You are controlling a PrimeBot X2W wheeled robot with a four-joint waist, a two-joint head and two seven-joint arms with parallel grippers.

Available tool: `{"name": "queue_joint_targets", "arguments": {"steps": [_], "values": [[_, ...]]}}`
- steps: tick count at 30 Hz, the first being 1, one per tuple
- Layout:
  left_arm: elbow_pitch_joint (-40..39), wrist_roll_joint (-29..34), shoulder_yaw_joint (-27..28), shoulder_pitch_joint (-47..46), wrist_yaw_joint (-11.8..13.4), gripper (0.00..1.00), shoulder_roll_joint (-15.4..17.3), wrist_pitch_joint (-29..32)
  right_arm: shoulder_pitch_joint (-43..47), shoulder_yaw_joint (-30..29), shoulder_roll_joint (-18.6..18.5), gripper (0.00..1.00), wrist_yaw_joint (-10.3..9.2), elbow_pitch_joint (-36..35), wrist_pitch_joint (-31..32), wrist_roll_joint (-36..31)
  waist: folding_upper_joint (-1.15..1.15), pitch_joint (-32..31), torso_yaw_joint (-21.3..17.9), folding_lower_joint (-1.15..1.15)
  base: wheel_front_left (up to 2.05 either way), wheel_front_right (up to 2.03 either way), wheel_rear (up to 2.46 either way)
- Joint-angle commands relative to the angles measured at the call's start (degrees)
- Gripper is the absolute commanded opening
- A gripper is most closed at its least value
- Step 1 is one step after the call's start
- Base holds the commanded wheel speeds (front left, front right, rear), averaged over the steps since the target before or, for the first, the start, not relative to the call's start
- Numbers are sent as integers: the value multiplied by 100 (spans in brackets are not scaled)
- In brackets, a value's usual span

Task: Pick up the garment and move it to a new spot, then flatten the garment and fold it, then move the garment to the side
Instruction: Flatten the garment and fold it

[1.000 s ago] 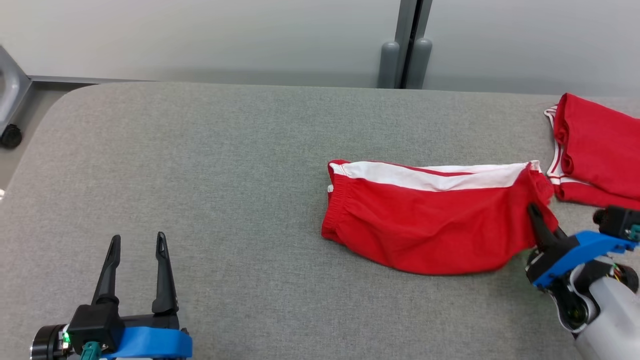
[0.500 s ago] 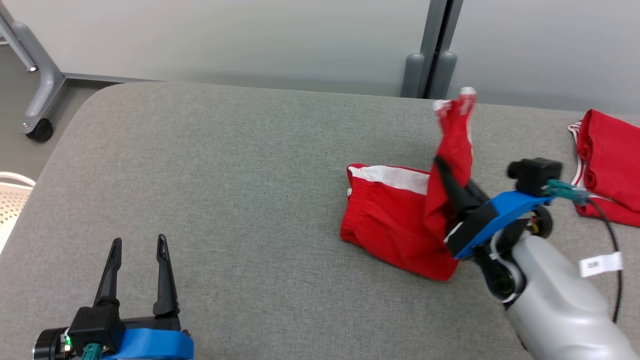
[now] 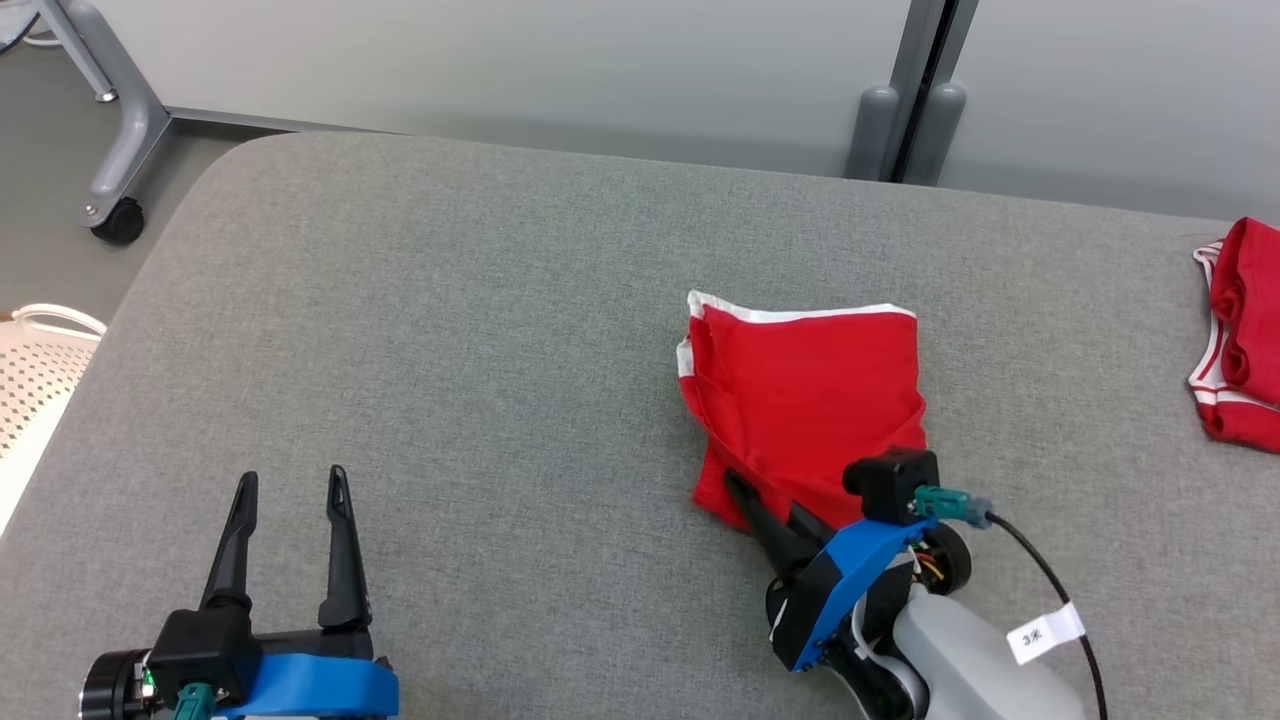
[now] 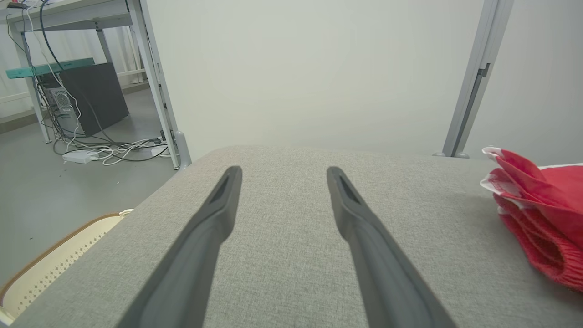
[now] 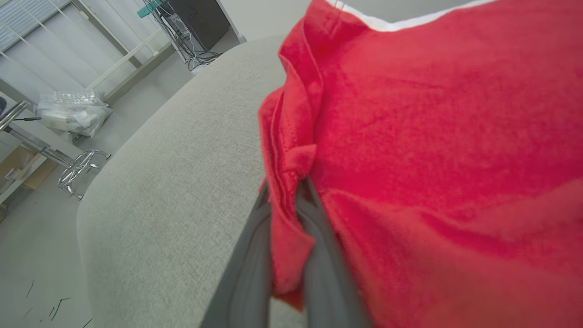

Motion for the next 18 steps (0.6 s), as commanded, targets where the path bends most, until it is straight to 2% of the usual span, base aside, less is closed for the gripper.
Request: {"name": "queue_joint_targets", "arguments": {"steps": [1,2,7,14,15,16,18], "values": [[-6,-28,36,-84,19,100,-4,-13,53,59,27,47,3,1,-116,-31,0,4,-9,0,0,0,0],[2,-14,52,-83,16,100,-4,-14,76,97,41,99,3,-13,-166,-15,0,3,-22,0,0,0,0],[4,70,51,-53,25,100,-5,-13,10,-65,-248,100,2,-210,-489,-7,0,-52,-84,0,0,0,0],[33,70,81,-70,-39,100,-5,-13,-62,-965,-707,100,3,-311,-615,-169,0,-93,-129,0,0,0,0],[35,67,84,-80,-43,100,-4,-13,-83,-1051,-724,42,3,-275,-618,-253,0,-86,-130,0,0,0,0],[37,62,85,-90,-45,100,-4,-14,-116,-1094,-751,0,3,-237,-618,-371,0,-76,-131,0,0,0,0],[46,51,57,-123,-59,100,-5,-14,-138,-1210,-725,0,3,-90,-621,-558,0,-40,-115,0,0,0,0]]}}
